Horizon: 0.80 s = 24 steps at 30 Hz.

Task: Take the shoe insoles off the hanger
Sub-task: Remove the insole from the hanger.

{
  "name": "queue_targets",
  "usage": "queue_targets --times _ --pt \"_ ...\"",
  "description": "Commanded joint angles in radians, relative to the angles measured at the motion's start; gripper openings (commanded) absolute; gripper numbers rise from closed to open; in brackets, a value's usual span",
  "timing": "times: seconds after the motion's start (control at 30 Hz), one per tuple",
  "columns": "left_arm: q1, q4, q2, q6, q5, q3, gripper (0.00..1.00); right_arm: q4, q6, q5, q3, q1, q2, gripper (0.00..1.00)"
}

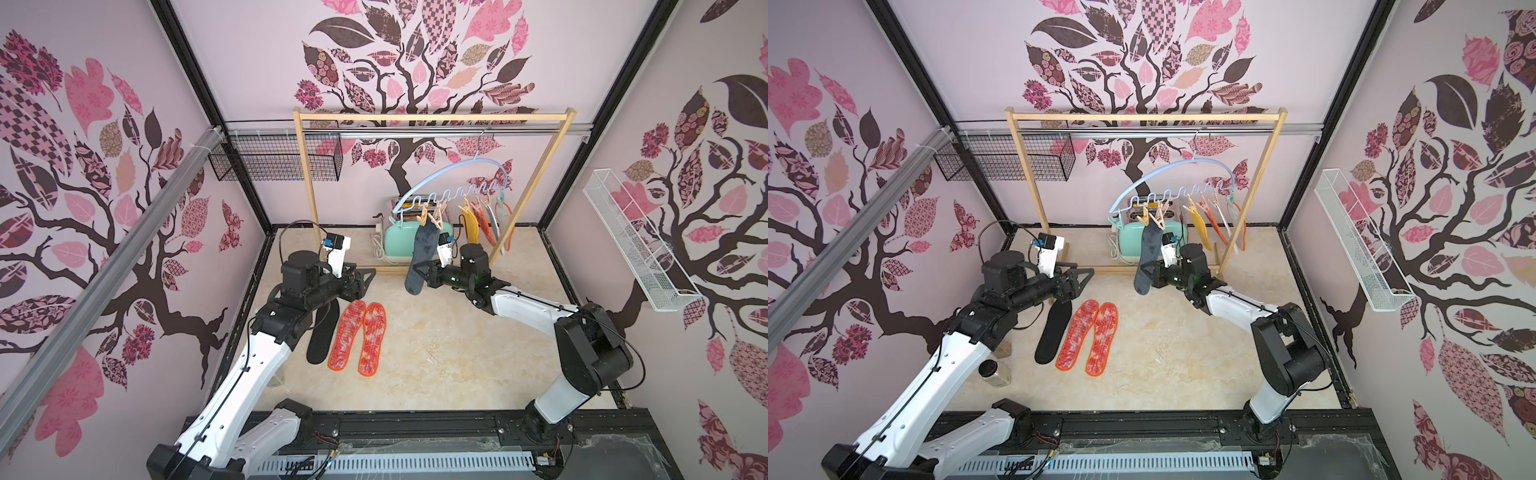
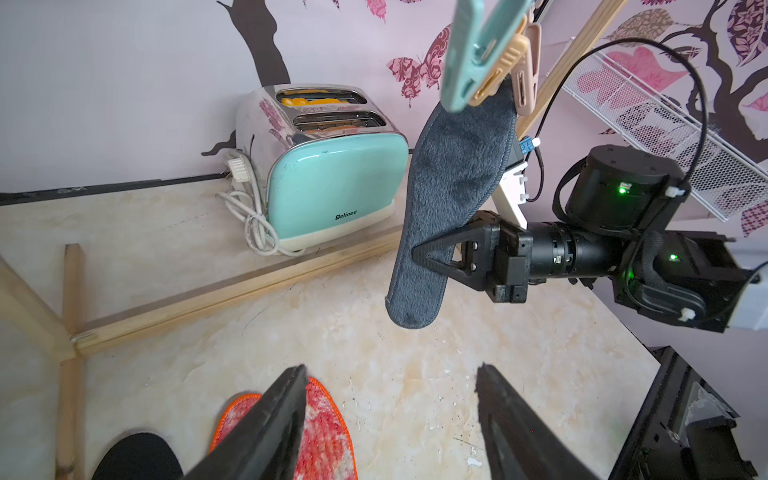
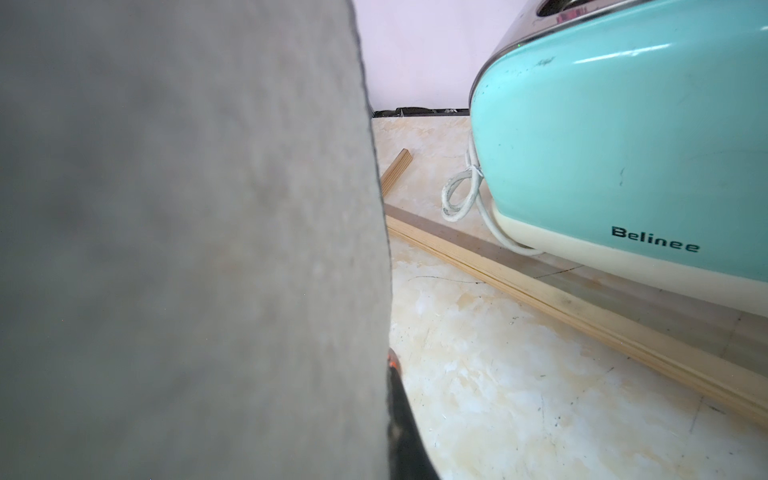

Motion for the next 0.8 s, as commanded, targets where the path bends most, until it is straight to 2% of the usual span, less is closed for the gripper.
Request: queue_targets --times 0.0,0.1,0.17,0.2,0.3,0.47,0.6,0.77 --pt "0.019 0.051 0.063 0.008 0.046 0.064 0.69 -0.031 -0.019 -0.021 0.040 -0.006 0.002 0.07" --pt "0.086 0.126 0.141 0.003 0.126 0.095 0.69 -0.028 -0.015 -0.022 0.034 -0.008 0.005 0.07" --pt "0.139 0.220 0.213 -0.029 0.243 0.111 0.69 -0.026 -0.015 -0.032 0.033 -0.010 0.007 0.07" --pt "0.146 0.230 0.250 -0.026 0.264 0.133 0.68 -0.026 -0.014 -0.032 0.033 -0.010 0.008 0.07" --pt "0.149 0.249 0.373 0.017 0.315 0.224 0.65 -0.034 -0.019 -0.038 0.032 -0.011 0.008 0.07" --pt "0.151 0.301 0.584 -0.005 0.402 0.413 0.60 -0.035 -0.029 -0.036 0.031 -0.016 0.012 0.07" --pt "0.149 0.373 0.728 -0.072 0.506 0.541 0.54 -0.035 -0.034 -0.038 0.030 -0.022 0.022 0.07" --pt "0.143 0.600 0.829 -0.175 0.641 0.595 0.53 -0.030 -0.033 -0.052 0.033 -0.028 0.038 0.07"
